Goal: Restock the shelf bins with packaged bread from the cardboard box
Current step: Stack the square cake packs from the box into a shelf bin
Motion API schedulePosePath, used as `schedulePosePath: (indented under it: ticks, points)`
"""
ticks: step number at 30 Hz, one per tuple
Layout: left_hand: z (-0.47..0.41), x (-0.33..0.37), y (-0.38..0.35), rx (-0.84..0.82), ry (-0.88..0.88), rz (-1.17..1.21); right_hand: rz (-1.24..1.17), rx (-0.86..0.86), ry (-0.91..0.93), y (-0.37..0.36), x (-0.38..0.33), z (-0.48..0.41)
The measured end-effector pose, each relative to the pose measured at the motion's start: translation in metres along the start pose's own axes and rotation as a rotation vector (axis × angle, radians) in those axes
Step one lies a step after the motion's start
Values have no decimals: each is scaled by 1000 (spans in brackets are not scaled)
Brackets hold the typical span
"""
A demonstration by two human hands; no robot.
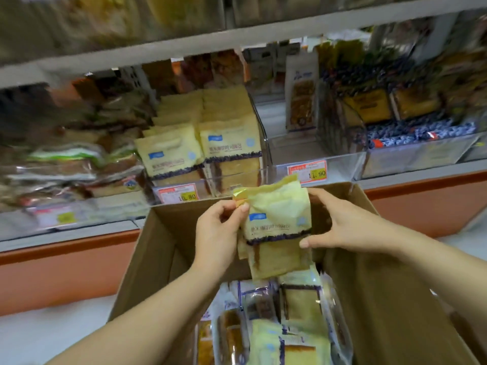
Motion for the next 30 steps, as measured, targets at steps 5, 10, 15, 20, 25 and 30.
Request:
schedulePosePath:
  ticks: [5,10,15,20,25,30]
  points:
    - [7,46,11,58,105,388,-223,62,73,-3,-40,6]
    - [9,86,24,29,148,557,-362,189,24,10,-70,6]
    - [4,120,41,-38,19,430,-464,263,-29,22,-96,5]
    - [12,112,61,-92,25,189,-991,195,-78,28,-118,-3]
    - [25,93,55,-241,244,374,-1147,53,-168,31,-134,-16]
    - [9,98,60,-171,231,449,-1177,5,-160,40,-143,-25]
Point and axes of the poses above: each hand's wrist, its own z-axis away from the middle knuckle, its own y-axis out of the back of the hand, x = y × z, the point moved 4 cm from there along -z, towards the middle knuckle, and after that the axes turned 15 degrees about z, right-handed, at the moved point
